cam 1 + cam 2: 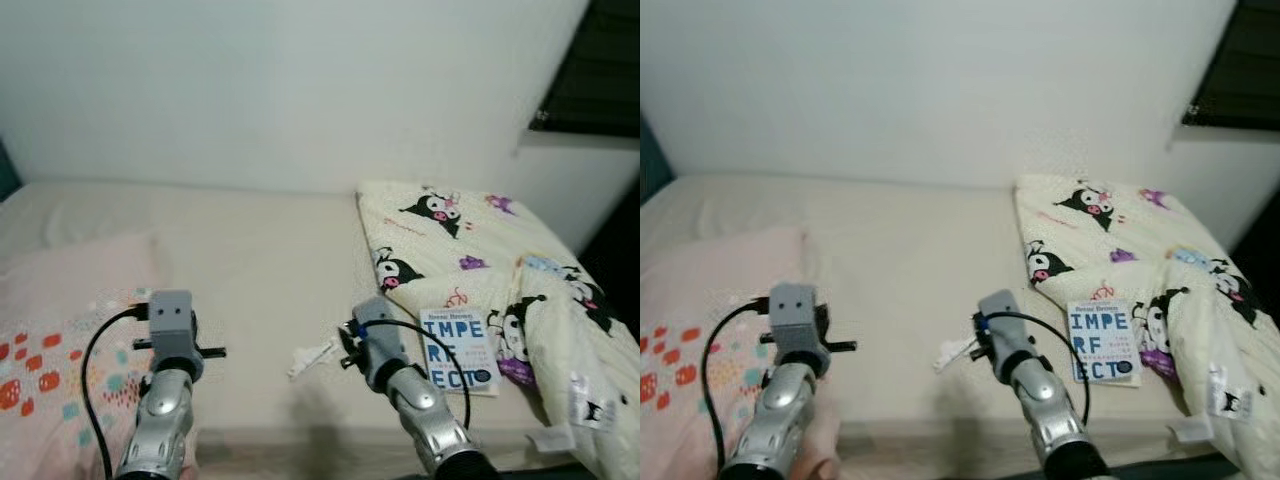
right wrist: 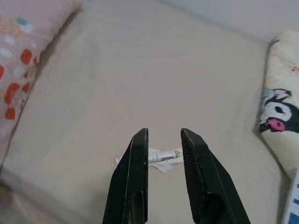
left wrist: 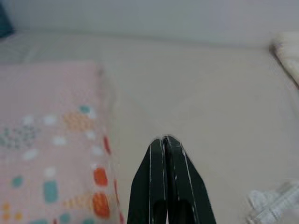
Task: Clean up the room
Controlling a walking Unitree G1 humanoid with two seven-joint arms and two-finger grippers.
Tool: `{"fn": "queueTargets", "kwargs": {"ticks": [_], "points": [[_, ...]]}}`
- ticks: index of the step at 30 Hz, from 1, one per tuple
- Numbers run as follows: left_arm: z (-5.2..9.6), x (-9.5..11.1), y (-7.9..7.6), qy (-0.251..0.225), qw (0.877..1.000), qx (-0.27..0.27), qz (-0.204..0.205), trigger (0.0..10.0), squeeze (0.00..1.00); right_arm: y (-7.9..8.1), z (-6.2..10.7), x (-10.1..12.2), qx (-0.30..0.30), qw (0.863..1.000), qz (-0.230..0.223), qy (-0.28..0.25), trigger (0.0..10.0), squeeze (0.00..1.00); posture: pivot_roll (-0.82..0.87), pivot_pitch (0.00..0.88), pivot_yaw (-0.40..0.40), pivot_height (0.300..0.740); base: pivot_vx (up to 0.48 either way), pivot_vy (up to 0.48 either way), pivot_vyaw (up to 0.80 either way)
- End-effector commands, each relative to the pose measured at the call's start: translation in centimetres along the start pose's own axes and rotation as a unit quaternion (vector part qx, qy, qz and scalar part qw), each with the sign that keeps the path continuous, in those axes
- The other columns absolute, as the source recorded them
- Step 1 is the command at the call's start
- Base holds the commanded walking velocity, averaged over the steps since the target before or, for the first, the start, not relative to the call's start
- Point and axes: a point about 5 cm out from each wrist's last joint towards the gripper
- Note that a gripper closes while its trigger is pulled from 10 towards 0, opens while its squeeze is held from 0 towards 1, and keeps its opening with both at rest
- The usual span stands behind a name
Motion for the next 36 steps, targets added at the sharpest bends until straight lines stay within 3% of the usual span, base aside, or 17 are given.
{"fn": "queueTargets", "kwargs": {"ticks": [1,17,26,36], "points": [[-0.2,0.3,-0.3,-0.007,1.000,-0.005,-0.005,10.0,0.00,-0.6,0.4,-0.5,-0.003,1.000,0.006,0.007,10.0,0.00,0.02,0.000,-0.113,0.740,0.000,0.000,0.00],[0.0,0.3,0.7,-0.012,1.000,0.023,-0.009,10.0,0.00,-1.0,0.3,0.0,-0.005,1.000,0.009,-0.008,10.0,0.00,0.02,0.000,-0.109,0.740,0.000,0.000,0.00],[0.3,0.3,0.8,-0.012,1.000,0.017,-0.014,10.0,0.00,-2.6,0.2,1.0,-0.077,0.996,-0.023,-0.032,10.0,0.00,0.02,0.000,-0.102,0.740,0.000,0.000,0.00],[0.2,0.3,0.3,-0.011,1.000,-0.002,-0.017,10.0,0.00,-2.7,0.2,1.5,-0.082,0.995,-0.017,-0.049,10.0,0.00,0.02,0.000,-0.094,0.740,0.000,0.000,0.00]]}}
Point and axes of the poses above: a point about 5 cm out from each wrist's last joint towards the gripper, its own z axis pointing back from the gripper into the wrist, its own x axis along the axis of the wrist's last joint, y = z × x, and after that the axes turned 3 degrees about z, right-handed
